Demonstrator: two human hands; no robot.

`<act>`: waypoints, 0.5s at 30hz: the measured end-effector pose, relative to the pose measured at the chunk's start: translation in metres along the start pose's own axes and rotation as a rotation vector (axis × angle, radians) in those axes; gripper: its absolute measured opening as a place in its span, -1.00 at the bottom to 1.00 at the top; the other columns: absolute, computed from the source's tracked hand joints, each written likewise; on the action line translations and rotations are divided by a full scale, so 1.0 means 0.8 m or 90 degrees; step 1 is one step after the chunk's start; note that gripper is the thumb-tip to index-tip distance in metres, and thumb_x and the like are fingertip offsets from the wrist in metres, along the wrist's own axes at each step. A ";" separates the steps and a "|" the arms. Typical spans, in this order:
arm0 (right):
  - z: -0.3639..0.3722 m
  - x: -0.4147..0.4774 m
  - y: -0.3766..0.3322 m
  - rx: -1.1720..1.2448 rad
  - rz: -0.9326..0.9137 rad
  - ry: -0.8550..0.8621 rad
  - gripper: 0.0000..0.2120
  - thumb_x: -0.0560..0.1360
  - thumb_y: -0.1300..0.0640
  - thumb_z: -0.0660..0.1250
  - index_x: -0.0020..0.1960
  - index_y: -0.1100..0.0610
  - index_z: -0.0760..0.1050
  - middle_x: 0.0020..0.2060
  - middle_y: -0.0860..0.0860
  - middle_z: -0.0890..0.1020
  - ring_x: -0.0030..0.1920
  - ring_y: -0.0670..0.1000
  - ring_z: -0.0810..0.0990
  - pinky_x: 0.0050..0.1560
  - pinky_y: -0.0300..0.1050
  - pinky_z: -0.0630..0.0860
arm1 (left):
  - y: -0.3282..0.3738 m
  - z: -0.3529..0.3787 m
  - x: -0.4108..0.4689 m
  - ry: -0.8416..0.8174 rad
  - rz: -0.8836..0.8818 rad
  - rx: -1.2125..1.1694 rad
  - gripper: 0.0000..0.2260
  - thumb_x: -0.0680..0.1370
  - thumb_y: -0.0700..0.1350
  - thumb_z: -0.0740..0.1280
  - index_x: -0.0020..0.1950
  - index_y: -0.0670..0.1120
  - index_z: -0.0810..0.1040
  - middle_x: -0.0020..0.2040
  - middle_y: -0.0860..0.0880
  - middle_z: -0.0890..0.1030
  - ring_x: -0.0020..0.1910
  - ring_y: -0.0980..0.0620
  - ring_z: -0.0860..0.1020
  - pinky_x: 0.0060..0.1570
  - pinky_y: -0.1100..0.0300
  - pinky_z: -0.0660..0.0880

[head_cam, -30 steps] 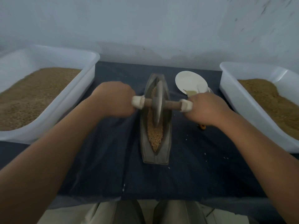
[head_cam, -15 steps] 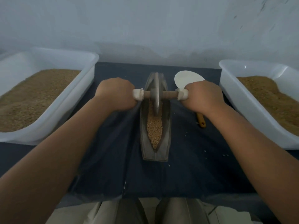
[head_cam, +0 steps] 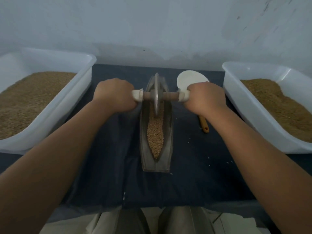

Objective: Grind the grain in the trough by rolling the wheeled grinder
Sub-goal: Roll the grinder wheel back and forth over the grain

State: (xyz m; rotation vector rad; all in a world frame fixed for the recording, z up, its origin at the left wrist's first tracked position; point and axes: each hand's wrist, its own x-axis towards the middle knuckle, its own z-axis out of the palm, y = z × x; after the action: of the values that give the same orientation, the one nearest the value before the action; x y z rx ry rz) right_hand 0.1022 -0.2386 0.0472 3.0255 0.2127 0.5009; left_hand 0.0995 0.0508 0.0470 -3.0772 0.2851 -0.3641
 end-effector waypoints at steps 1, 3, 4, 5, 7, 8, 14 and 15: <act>0.001 0.006 0.001 0.002 0.001 -0.014 -0.62 0.55 -0.23 0.22 -0.28 0.01 0.48 -0.36 -0.05 0.53 -0.35 0.03 0.47 -0.36 -0.14 0.29 | 0.001 -0.001 0.001 0.003 0.001 -0.004 -0.59 0.48 0.34 0.17 -0.24 0.03 0.54 -0.25 0.04 0.57 -0.23 -0.08 0.58 -0.20 0.07 0.51; -0.003 0.000 0.004 0.005 -0.015 -0.046 -0.64 0.55 -0.24 0.20 -0.26 -0.01 0.49 -0.32 -0.06 0.56 -0.30 0.04 0.50 -0.34 -0.13 0.31 | 0.003 -0.007 -0.010 0.005 0.019 0.002 -0.62 0.49 0.31 0.18 -0.26 0.04 0.51 -0.27 0.05 0.55 -0.26 -0.07 0.56 -0.24 0.09 0.48; -0.006 -0.012 0.006 0.009 -0.033 -0.063 -0.67 0.53 -0.24 0.20 -0.24 -0.03 0.48 -0.31 -0.08 0.56 -0.28 0.03 0.50 -0.35 -0.13 0.29 | 0.002 -0.009 -0.022 0.003 0.035 0.014 -0.65 0.48 0.29 0.19 -0.27 0.05 0.49 -0.29 0.07 0.53 -0.29 -0.05 0.55 -0.28 0.12 0.44; -0.010 -0.029 0.010 0.021 -0.055 -0.087 -0.70 0.50 -0.24 0.19 -0.23 -0.05 0.46 -0.31 -0.09 0.55 -0.27 0.02 0.50 -0.36 -0.14 0.27 | 0.000 -0.011 -0.036 0.001 0.053 0.032 -0.67 0.47 0.29 0.20 -0.29 0.07 0.48 -0.32 0.09 0.51 -0.33 -0.03 0.52 -0.33 0.14 0.39; -0.021 -0.066 0.018 0.072 -0.093 -0.175 -0.68 0.37 -0.30 0.15 -0.23 -0.08 0.47 -0.35 -0.11 0.56 -0.30 -0.06 0.53 -0.38 -0.14 0.31 | -0.004 -0.011 -0.070 0.039 0.108 0.078 -0.69 0.44 0.29 0.26 -0.34 0.09 0.43 -0.42 0.11 0.46 -0.46 0.05 0.44 -0.43 0.22 0.27; -0.028 -0.079 0.020 0.105 -0.098 -0.226 -0.63 0.29 -0.34 0.13 -0.25 -0.09 0.49 -0.37 -0.11 0.58 -0.32 -0.10 0.55 -0.37 -0.12 0.38 | -0.006 -0.012 -0.084 0.072 0.136 0.102 -0.69 0.41 0.28 0.29 -0.37 0.10 0.39 -0.47 0.12 0.41 -0.53 0.10 0.38 -0.47 0.27 0.20; -0.005 -0.054 0.011 0.024 -0.056 -0.036 -0.60 0.43 -0.36 0.16 -0.29 -0.05 0.47 -0.42 -0.09 0.50 -0.38 -0.02 0.45 -0.40 -0.15 0.28 | -0.008 -0.012 -0.035 -0.048 0.073 0.019 -0.72 0.40 0.27 0.26 -0.29 0.08 0.51 -0.31 0.09 0.55 -0.32 -0.01 0.55 -0.34 0.16 0.39; 0.000 -0.037 0.008 -0.001 -0.042 0.023 -0.61 0.47 -0.33 0.23 -0.29 -0.03 0.45 -0.43 -0.08 0.48 -0.39 0.02 0.43 -0.40 -0.16 0.23 | -0.007 -0.012 -0.018 -0.073 0.046 -0.008 -0.72 0.40 0.26 0.26 -0.26 0.06 0.53 -0.26 0.08 0.57 -0.24 -0.06 0.58 -0.27 0.11 0.47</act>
State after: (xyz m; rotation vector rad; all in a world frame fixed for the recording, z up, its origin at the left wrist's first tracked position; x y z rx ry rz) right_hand 0.0748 -0.2490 0.0384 2.9985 0.3138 0.5492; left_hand 0.0843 0.0592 0.0533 -3.0756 0.3940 -0.1830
